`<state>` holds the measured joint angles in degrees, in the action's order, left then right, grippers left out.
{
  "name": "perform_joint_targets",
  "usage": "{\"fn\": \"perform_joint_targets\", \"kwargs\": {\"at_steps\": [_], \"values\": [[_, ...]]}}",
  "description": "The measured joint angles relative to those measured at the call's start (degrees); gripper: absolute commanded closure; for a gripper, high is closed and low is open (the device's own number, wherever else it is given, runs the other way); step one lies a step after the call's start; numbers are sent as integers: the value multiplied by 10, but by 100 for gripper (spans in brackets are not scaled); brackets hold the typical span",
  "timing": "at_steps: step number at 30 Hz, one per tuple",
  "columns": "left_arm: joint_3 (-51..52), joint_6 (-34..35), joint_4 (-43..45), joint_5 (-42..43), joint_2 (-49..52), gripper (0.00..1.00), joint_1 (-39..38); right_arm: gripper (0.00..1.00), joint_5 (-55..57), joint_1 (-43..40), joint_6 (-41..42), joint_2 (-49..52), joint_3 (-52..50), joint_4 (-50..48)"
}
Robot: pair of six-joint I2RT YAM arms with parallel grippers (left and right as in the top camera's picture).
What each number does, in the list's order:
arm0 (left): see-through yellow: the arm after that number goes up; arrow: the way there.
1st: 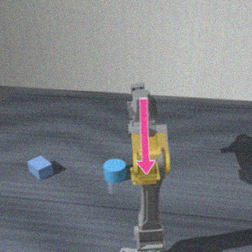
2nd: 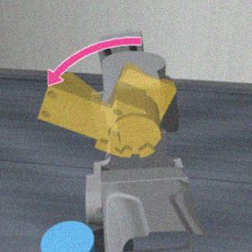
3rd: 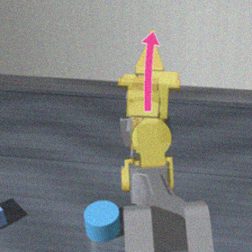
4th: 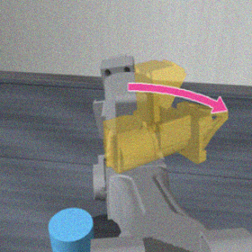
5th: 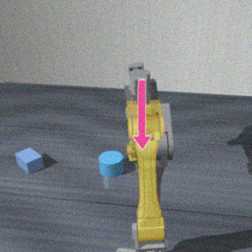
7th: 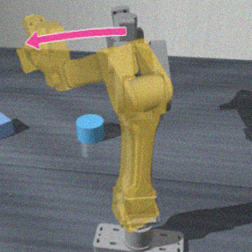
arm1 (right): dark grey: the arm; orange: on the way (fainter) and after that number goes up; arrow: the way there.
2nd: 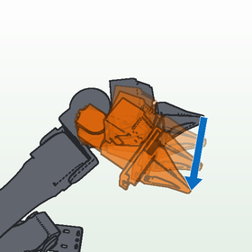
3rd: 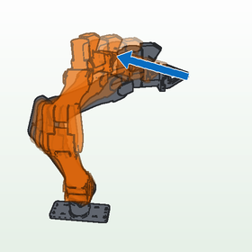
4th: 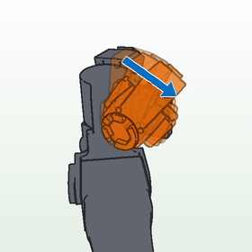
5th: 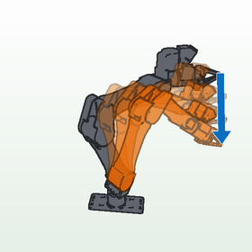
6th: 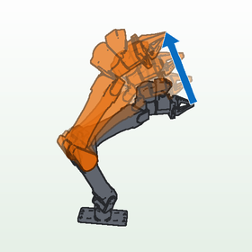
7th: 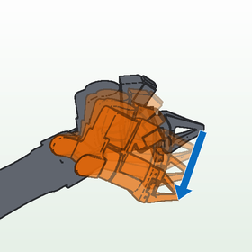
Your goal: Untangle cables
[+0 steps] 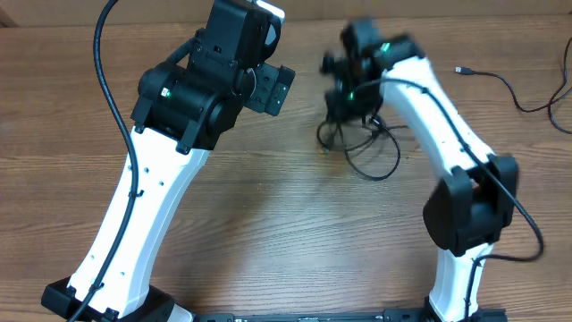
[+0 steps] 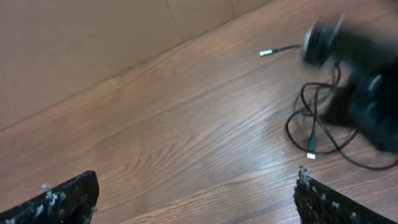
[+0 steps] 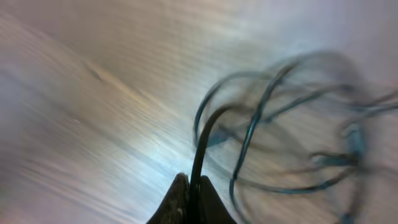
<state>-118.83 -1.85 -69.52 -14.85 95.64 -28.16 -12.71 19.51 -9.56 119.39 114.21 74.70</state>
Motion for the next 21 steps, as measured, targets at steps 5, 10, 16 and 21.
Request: {"fn": "perform_joint_targets", "kwargs": {"at_steps": [5,10,16,21], "values": [[0,0,0,-1,0,0,0,96,-2,0,17,-19,207,34],[0,0,1,-11,0,0,2,96,-4,0,31,-23,428,30],[0,0,1,-21,0,0,22,96,-6,-1,56,-45,626,-27],[0,0,-5,-24,0,0,29,96,-4,-16,62,-73,639,38]]}}
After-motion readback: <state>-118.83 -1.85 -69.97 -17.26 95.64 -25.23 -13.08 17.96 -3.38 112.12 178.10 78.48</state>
